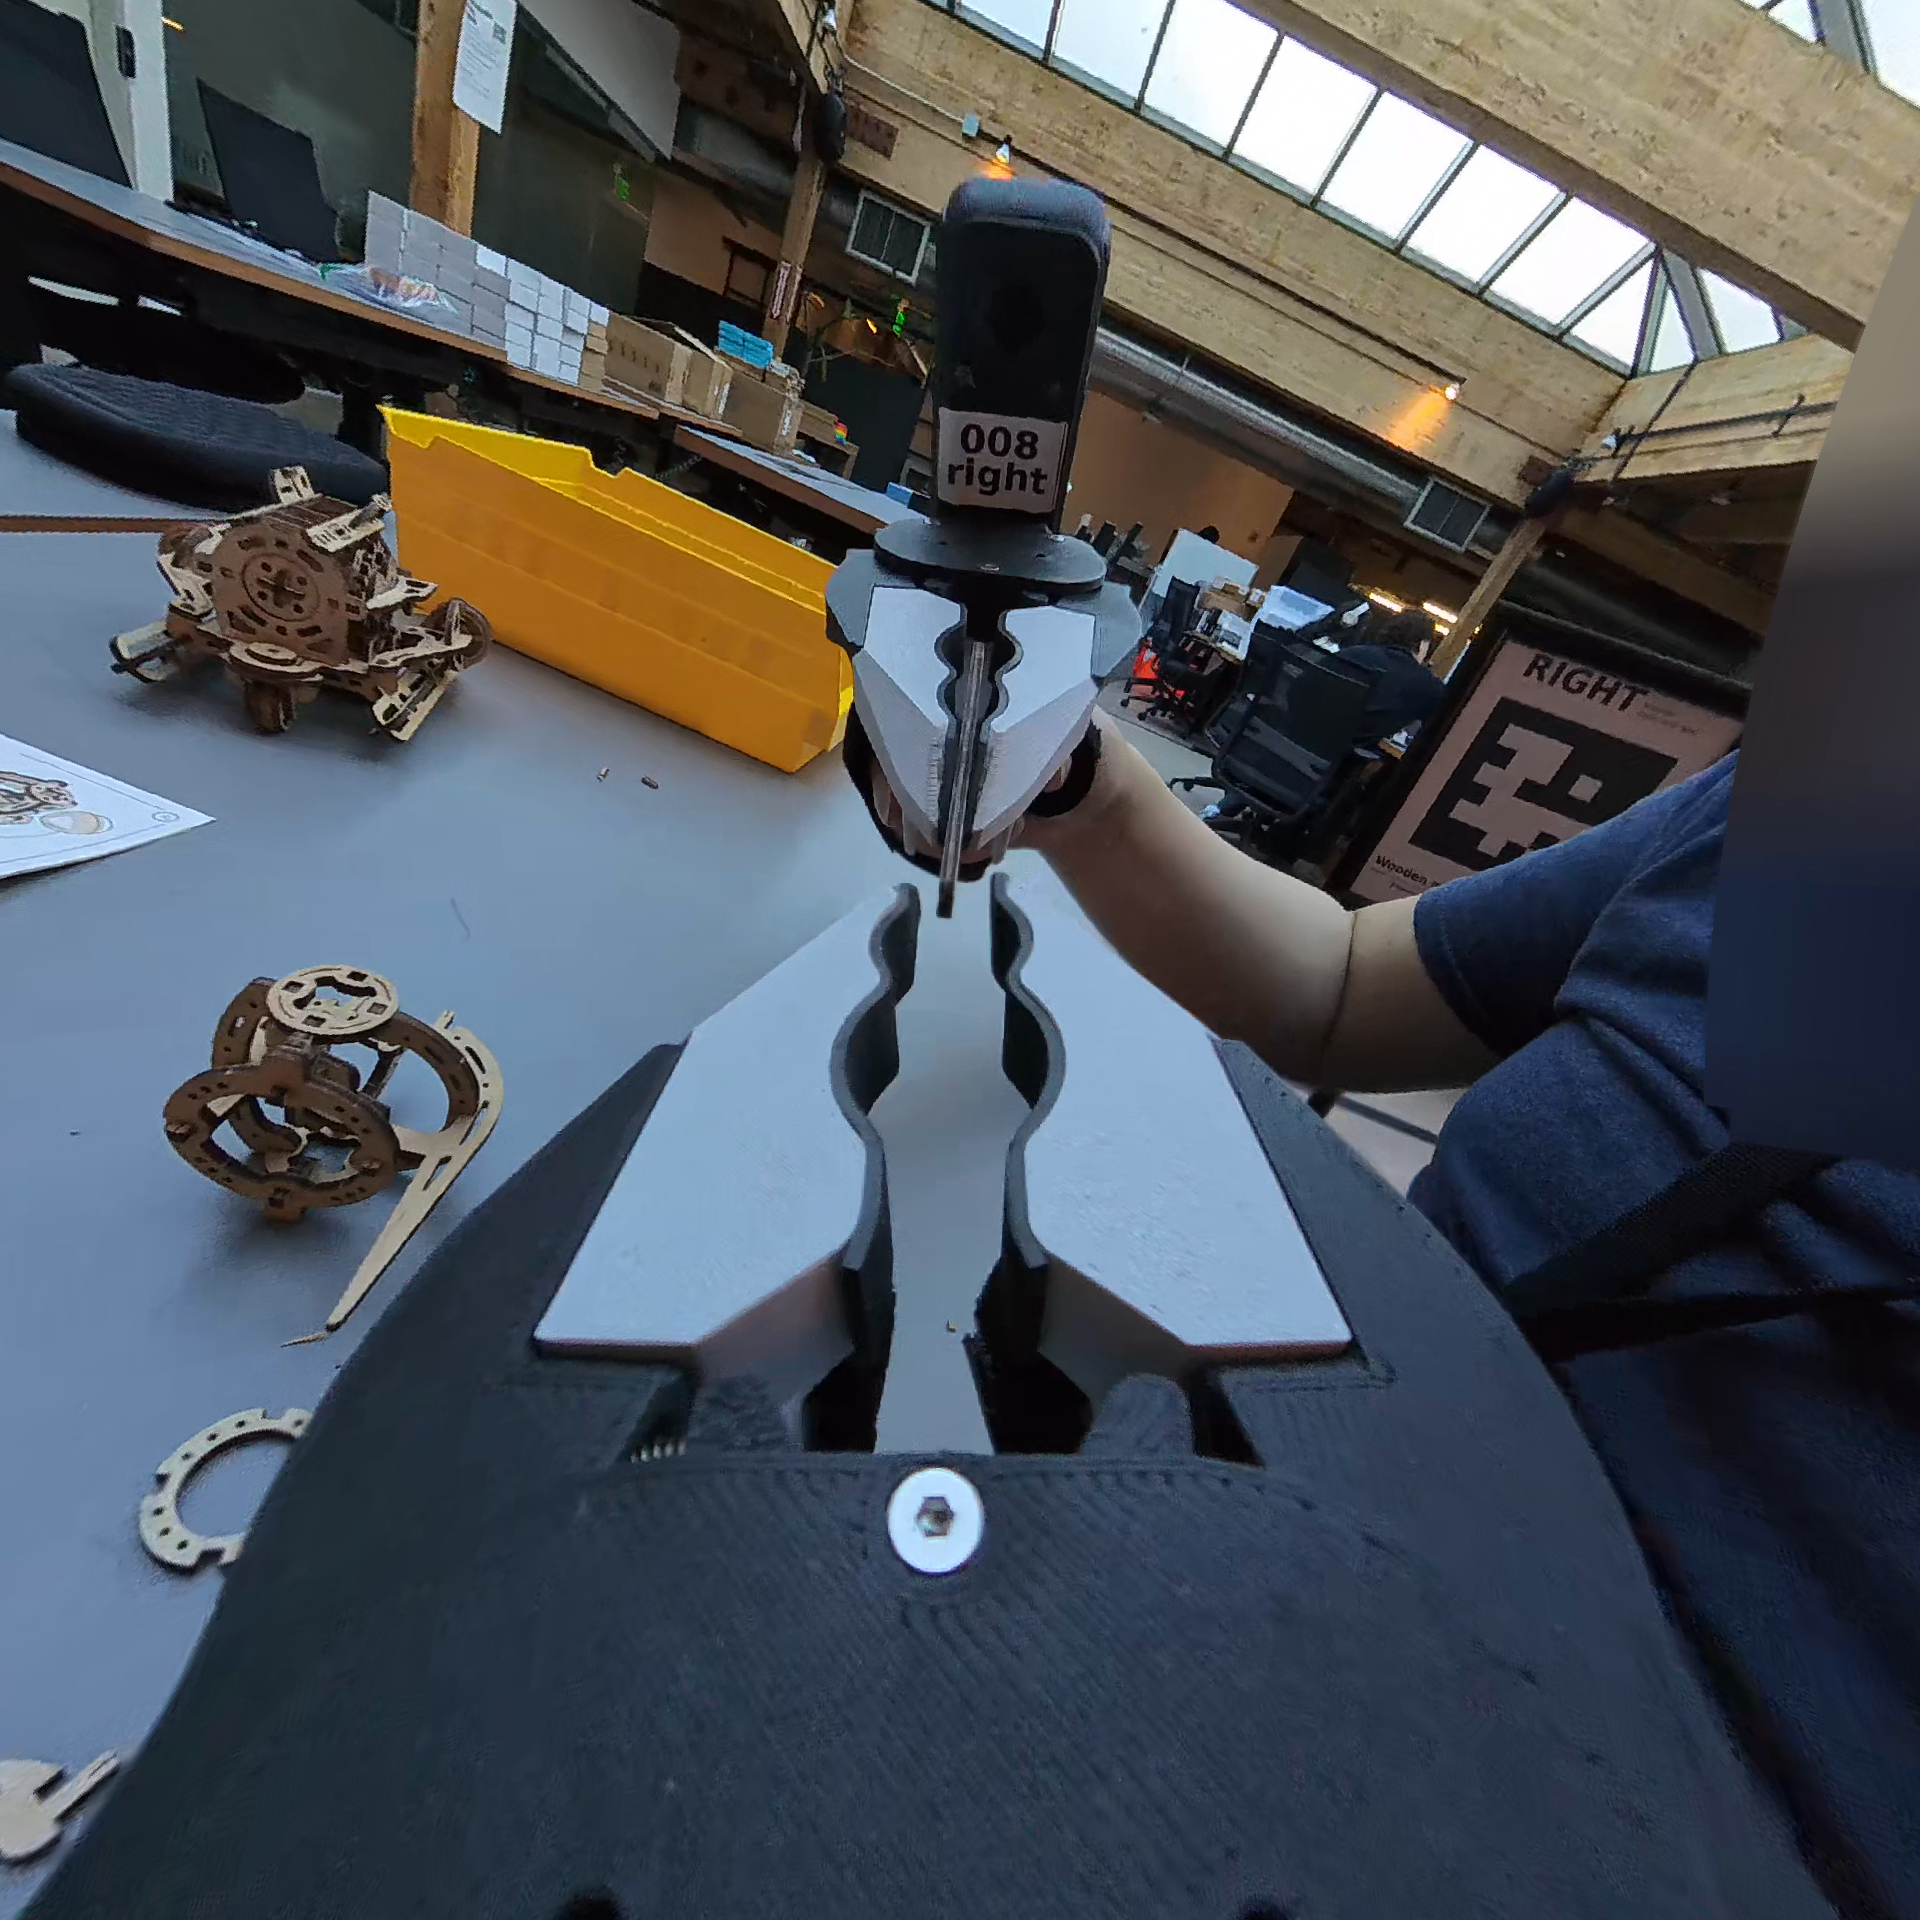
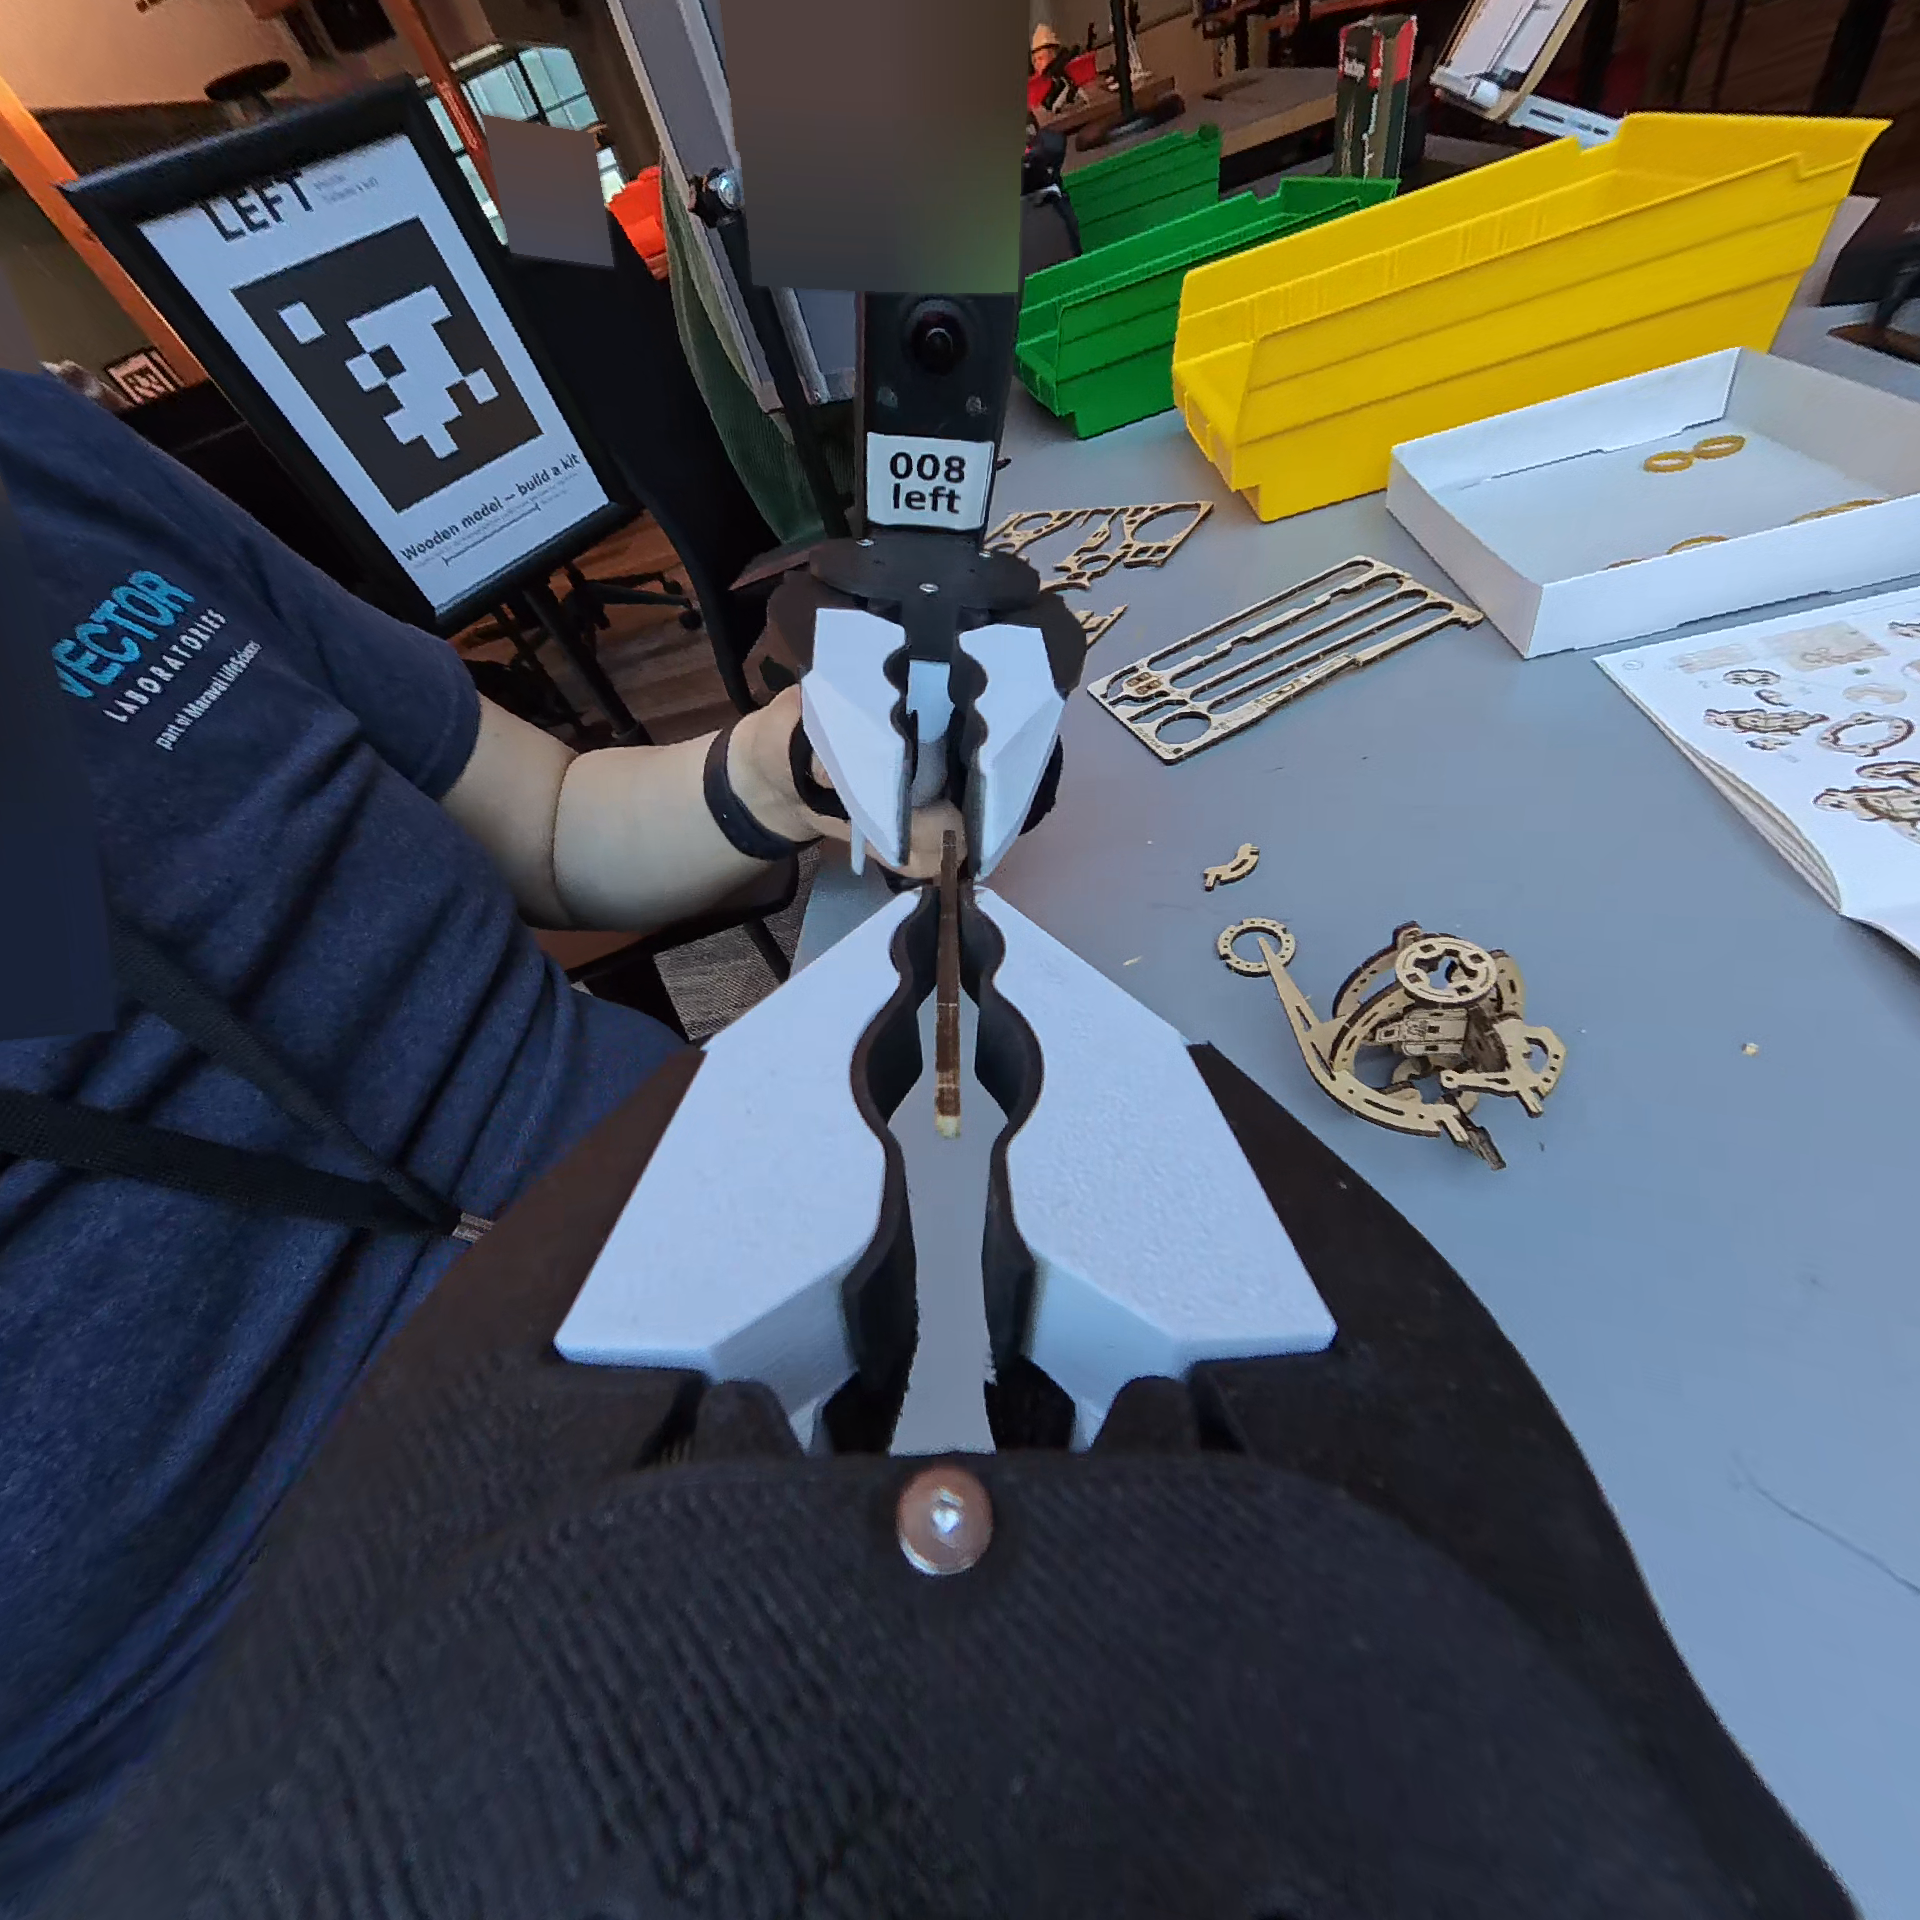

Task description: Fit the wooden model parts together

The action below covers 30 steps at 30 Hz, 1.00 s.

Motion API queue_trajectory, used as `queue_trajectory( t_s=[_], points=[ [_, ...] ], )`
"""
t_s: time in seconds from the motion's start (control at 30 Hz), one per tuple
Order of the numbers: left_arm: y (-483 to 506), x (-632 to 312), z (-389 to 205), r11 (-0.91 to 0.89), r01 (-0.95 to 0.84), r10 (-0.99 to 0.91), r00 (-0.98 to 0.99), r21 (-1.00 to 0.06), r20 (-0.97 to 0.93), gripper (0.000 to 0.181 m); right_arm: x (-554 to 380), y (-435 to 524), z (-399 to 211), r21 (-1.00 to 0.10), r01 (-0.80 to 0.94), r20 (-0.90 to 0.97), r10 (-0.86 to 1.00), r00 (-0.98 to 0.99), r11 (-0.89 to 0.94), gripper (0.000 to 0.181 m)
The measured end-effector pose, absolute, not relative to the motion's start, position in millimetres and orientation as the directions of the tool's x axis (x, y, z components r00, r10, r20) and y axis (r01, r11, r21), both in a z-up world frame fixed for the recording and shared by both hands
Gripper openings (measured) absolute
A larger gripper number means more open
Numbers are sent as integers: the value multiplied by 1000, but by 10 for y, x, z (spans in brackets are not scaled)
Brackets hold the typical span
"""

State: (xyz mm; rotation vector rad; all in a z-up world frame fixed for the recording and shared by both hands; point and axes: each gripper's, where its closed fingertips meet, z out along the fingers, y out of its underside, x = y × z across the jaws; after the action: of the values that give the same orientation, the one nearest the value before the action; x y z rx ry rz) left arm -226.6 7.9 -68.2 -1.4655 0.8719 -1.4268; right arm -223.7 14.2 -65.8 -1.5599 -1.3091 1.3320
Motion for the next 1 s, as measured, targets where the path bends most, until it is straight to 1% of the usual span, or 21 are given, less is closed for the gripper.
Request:
queue_trajectory(
  t_s=[0.07,0.1,0.13,0.23,0.3,0.4,0.6,0.67,0.73,0.9,1.0],
  points=[
    [52,-2257,-725,-334,53,-936,100,-941,338,9,-2235,120,-662,-936,261,-258,965,-45,-238,1],
    [52,-2250,-747,-327,38,-938,109,-944,330,2,-2237,109,-675,-935,273,-250,967,-48,-229,1],
    [64,-2247,-764,-324,31,-938,120,-946,325,1,-2237,121,-691,-934,283,-237,971,-36,-218,1],
    [60,-2242,-770,-335,37,-935,109,-941,337,1,-2232,111,-698,-935,296,-217,976,-34,-197,1],
    [78,-2250,-767,-331,50,-935,119,-942,335,7,-2228,105,-722,-931,313,-207,978,-32,-187,1],
    [40,-2237,-773,-306,38,-945,109,-951,308,2,-2232,77,-740,-929,330,-192,981,-37,-170,1],
    [15,-2237,-755,-258,23,-958,125,-966,259,1,-2243,66,-702,-938,301,-190,981,-41,-169,1],
    [16,-2224,-786,-245,-1,-960,140,-970,242,1,-2255,70,-696,-938,296,-203,978,-42,-182,6],
    [7,-2219,-776,-240,4,-961,139,-971,239,1,-2258,65,-692,-937,297,-209,977,-48,-185,1],
    [22,-2227,-774,-246,17,-959,142,-969,246,1,-2267,78,-689,-939,300,-190,981,-41,-170,1],
    [29,-2235,-755,-241,30,-959,148,-970,243,1,-2273,85,-681,-938,284,-221,974,-44,-200,1]
  ],
)
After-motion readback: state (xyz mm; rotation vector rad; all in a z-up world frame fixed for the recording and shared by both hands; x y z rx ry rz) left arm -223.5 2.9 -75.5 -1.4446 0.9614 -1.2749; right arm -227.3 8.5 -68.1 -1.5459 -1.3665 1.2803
